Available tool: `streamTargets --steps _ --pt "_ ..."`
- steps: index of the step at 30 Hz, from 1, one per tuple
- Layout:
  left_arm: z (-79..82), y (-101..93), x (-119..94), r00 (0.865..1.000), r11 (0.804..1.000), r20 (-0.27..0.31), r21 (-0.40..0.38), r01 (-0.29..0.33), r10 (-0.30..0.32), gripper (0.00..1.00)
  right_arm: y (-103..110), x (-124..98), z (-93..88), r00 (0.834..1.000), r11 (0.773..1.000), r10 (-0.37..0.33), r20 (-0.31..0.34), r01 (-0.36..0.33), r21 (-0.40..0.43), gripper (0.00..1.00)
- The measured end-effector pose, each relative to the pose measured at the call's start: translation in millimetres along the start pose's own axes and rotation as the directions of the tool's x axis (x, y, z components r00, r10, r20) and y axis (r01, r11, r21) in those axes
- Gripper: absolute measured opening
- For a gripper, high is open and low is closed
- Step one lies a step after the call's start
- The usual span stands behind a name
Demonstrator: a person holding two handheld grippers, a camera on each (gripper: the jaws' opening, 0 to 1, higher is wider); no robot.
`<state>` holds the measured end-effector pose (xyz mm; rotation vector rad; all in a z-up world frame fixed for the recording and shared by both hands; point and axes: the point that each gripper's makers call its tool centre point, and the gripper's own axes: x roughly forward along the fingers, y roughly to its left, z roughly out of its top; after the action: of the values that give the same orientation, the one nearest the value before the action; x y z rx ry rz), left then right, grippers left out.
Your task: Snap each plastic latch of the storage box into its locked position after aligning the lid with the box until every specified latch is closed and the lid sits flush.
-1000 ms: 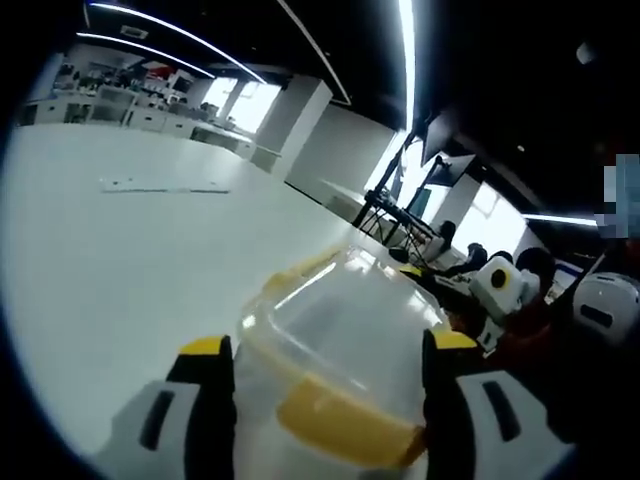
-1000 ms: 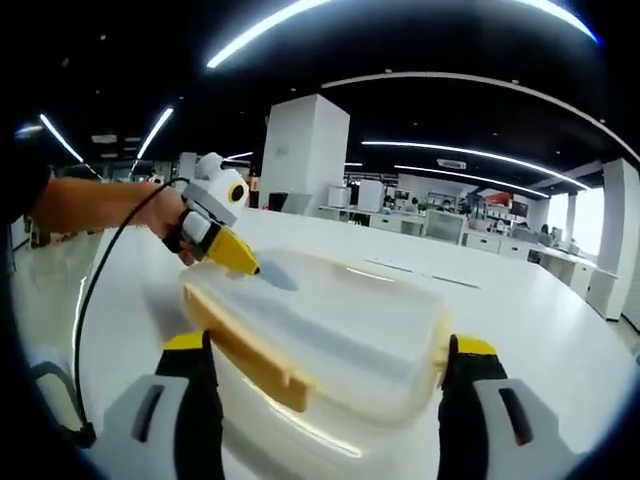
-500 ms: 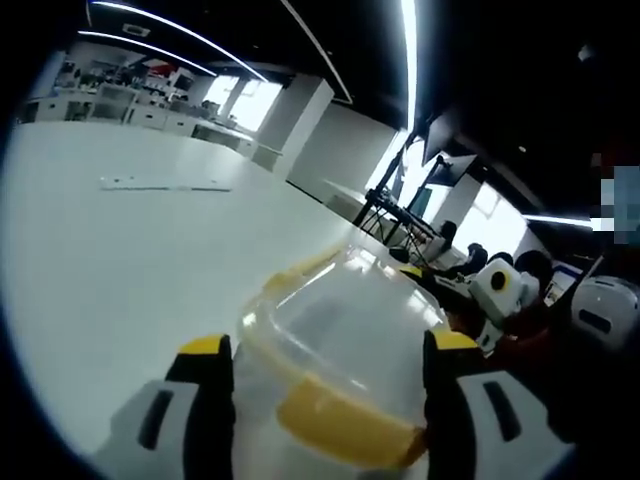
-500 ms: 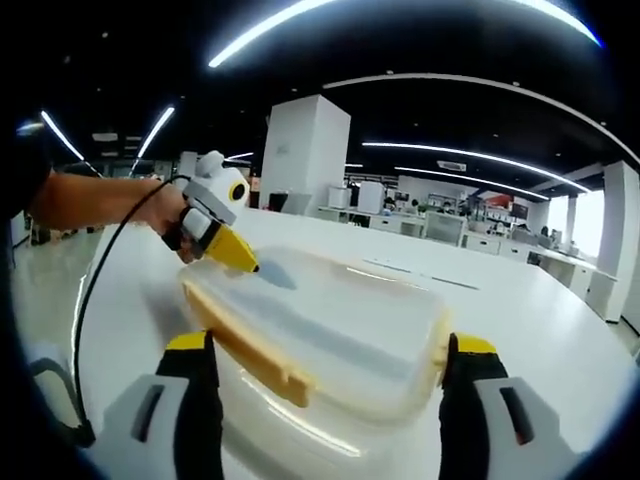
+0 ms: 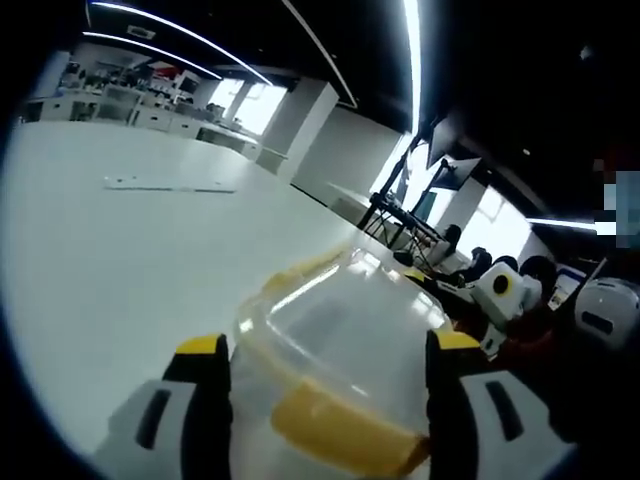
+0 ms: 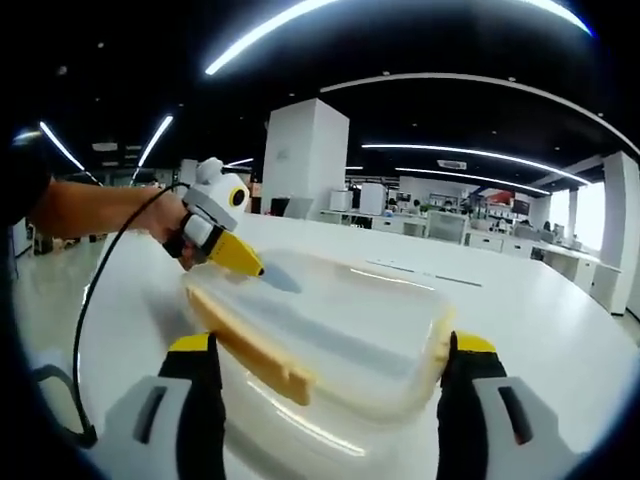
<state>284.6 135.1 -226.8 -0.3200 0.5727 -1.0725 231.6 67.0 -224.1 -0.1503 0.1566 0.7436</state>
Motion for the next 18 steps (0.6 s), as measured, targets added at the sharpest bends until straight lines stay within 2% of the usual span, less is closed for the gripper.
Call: streamTargets --steps 7,10,12,15,17,18 --pt "0.7 4.1 -3 1.0 1.0 0.011 -0.009 -0.003 0.003 0.8 0 0 -1.1 1.0 1.0 0.016 -0.002 -0.017 -0.015 0.91" --pt "1.8 5.2 -4 1.0 1.0 0.021 -0.005 0.003 -0.003 0.81 -2 -1 -2.9 0.998 0.998 0.051 -0.022 -0.052 -0.042 0.89" --pt "2.0 4.4 -4 1.0 1.0 0.022 -0.004 0.002 -0.002 0.81 -12 -2 -13.7 0.996 0.978 0.039 -0.08 -0.055 -0.202 0.86" --pt "2.9 3.3 -4 1.0 1.0 0.014 0.007 0.001 -0.001 0.81 -8 -1 -17.1 0.992 0.974 0.091 -0.084 -0.106 -0.201 0.89" --pt "6.6 3.4 -6 1.0 0.999 0.027 0.047 0.004 -0.005 0.8 -8 -4 -11.6 0.99 0.981 0.134 -0.041 -0.139 -0.133 0.89" --pt "9.0 4.4 -8 0.999 0.998 0.032 0.07 0.005 -0.007 0.79 -9 -4 -11.0 0.99 0.982 0.137 -0.036 -0.14 -0.129 0.89"
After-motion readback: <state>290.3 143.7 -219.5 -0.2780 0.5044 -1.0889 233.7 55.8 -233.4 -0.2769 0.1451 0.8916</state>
